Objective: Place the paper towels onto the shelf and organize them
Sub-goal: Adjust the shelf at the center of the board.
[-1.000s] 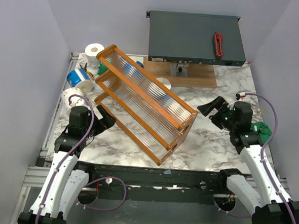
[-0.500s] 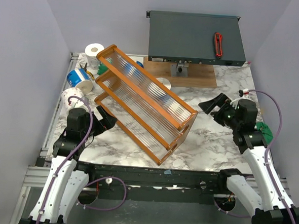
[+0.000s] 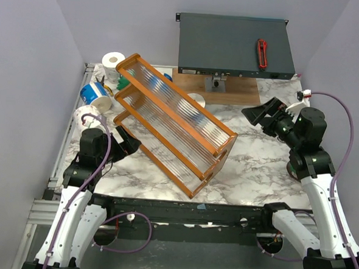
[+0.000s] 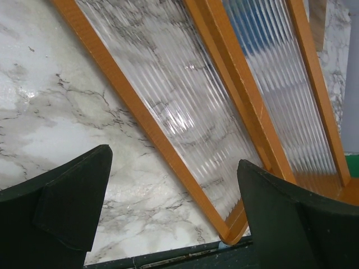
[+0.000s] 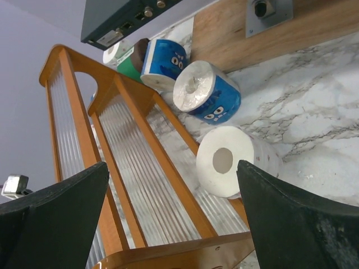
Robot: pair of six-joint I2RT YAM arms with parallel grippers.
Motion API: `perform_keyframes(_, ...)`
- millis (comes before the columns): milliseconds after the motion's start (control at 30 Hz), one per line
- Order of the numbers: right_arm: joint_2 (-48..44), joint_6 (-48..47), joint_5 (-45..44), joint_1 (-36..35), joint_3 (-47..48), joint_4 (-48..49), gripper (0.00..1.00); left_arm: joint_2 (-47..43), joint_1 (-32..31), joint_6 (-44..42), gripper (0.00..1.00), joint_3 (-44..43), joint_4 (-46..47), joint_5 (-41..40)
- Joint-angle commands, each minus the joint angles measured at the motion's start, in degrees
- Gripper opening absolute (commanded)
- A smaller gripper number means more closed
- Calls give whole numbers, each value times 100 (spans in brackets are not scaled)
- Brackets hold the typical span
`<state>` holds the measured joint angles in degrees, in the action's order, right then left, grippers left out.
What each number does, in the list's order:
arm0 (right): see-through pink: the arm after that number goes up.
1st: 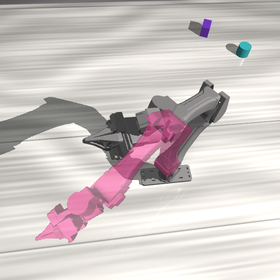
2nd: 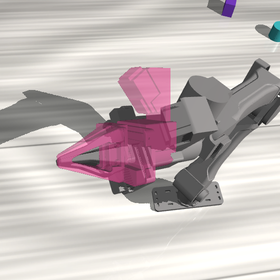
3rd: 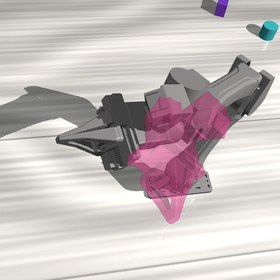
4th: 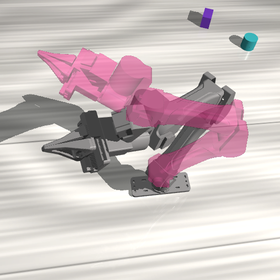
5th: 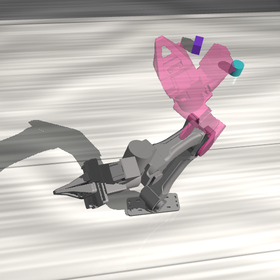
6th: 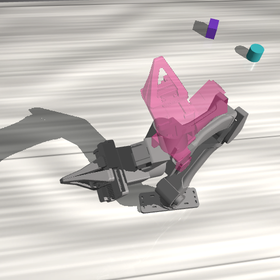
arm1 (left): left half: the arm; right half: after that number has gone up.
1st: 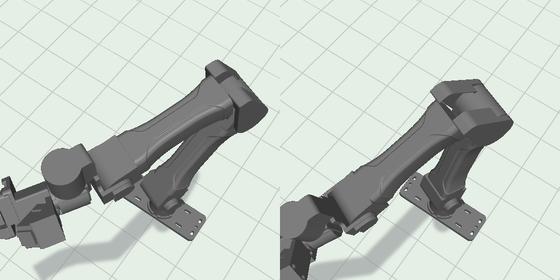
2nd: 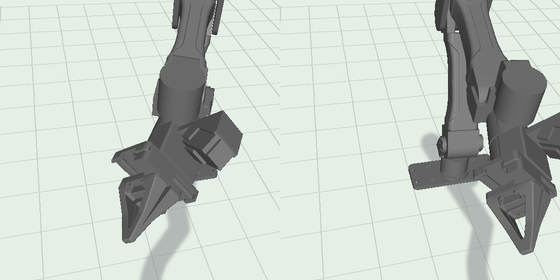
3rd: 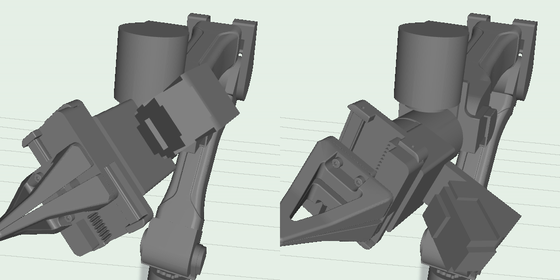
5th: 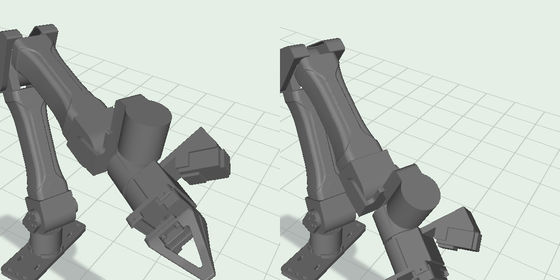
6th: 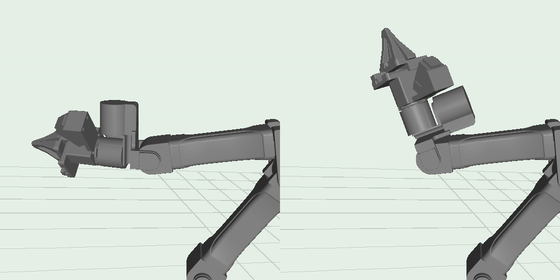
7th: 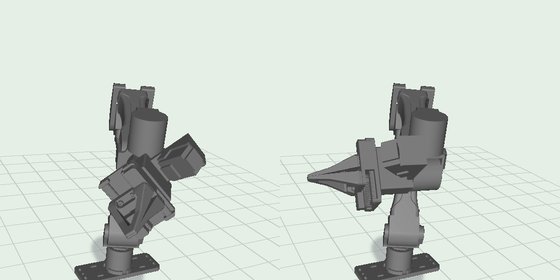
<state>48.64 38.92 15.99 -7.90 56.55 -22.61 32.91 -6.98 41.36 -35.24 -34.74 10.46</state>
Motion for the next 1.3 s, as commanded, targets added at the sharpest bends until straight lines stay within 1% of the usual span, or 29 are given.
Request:
perform_keyframes(0,-76,14,301,-56,51,-208,100,-55,2,98,99,-121,351,499)
perform_keyframes(133,-322,85,232,-45,-256,-174,100,-5,-5,386,99,-7,911,1117)
perform_keyframes(300,-603,157,-197,-45,-672,-195,100,225,-64,896,97,74,1483,1292)
perform_keyframes(433,-727,254,-217,-49,-933,-187,100,469,-251,1278,95,149,1839,1054)
perform_keyframes(667,-820,292,-210,-51,-1018,-259,100,965,-572,1847,89,421,2461,541)
perform_keyframes(800,-886,367,-162,-54,-1118,-279,100,1271,-692,2035,87,514,3010,404)
perform_keyframes(900,-940,452,-89,-54,-1345,-220,100,1603,-755,2053,85,445,3383,493)
perform_keyframes(1033,-1050,538,-54,-56,-1629,-224,100,2010,-901,2020,82,248,3551,430)
perform_keyframes(1200,-1131,588,-106,-59,-1709,-394,100,2342,-1121,2042,78,173,3755,305)
perform_keyframes(1267,-1141,616,-184,-56,-1718,-475,100,2466,-1185,2051,74,177,3858,307)
